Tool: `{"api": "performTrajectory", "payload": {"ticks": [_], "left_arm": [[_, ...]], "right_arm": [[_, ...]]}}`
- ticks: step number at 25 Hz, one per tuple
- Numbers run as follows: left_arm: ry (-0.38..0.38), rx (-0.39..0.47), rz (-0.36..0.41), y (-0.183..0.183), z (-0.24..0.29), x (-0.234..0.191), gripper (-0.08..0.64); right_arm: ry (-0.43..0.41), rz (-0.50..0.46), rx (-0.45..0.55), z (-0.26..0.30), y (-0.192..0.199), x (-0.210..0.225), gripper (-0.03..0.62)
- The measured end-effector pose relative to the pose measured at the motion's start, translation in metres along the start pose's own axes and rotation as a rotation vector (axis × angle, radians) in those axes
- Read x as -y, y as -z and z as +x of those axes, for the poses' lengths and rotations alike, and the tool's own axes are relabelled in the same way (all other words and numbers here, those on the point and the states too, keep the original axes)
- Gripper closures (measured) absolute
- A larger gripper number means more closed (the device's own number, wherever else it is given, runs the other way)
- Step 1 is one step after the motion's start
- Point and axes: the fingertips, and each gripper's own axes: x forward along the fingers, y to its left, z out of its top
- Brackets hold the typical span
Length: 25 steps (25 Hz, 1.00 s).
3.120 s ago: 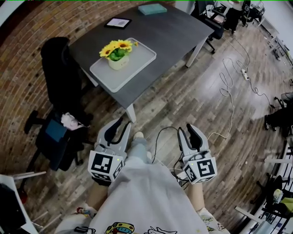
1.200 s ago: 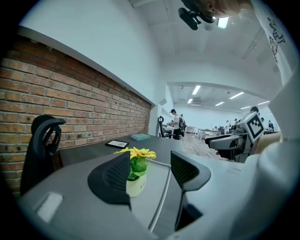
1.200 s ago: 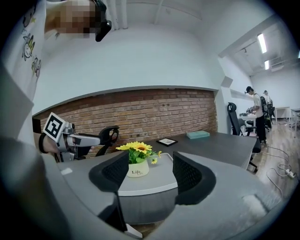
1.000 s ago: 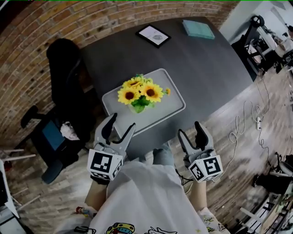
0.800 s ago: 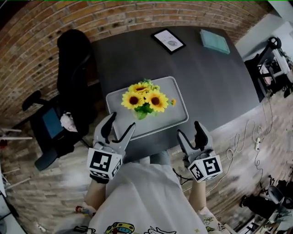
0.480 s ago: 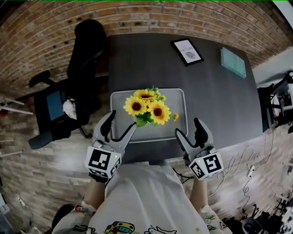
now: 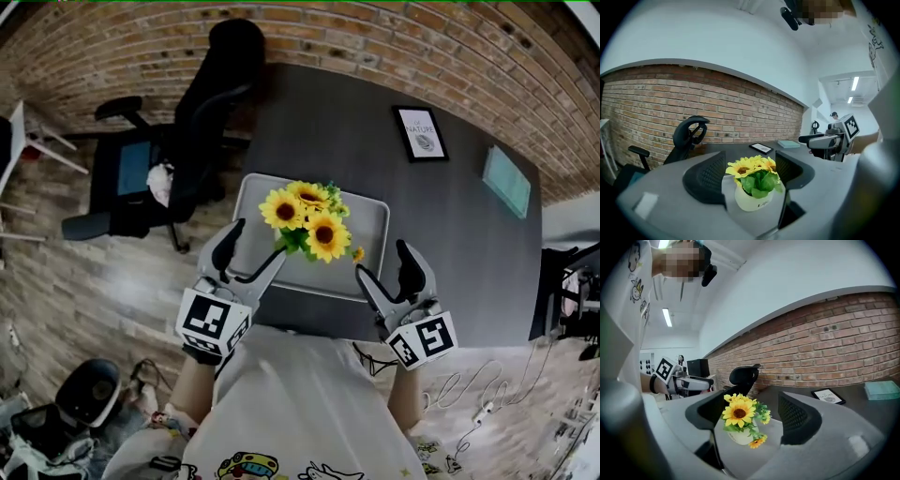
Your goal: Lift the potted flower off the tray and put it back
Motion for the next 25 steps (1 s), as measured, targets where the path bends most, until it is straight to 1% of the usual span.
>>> {"api": "performTrajectory", "payload": {"ticks": [4,11,25], "left_arm": [[-0.039,0.003,0.011,0.002,-0.007,0.006,0.219],[-0.02,-0.023,0.013,0.004,-0.012,0.014,0.209],[0.067,-0.048,0.031,0.011,-0.013,0.016,0.204]], "right_arm": [[-0.072,-0.016,0.004,0.0,0.0,-0.004,0.23],[-0.137,-0.027,-0.009,0.007,0.004,-0.015,0.219],[-0.153,-0.057,-0.044,0.016,0.008,-0.039,0.218]]}}
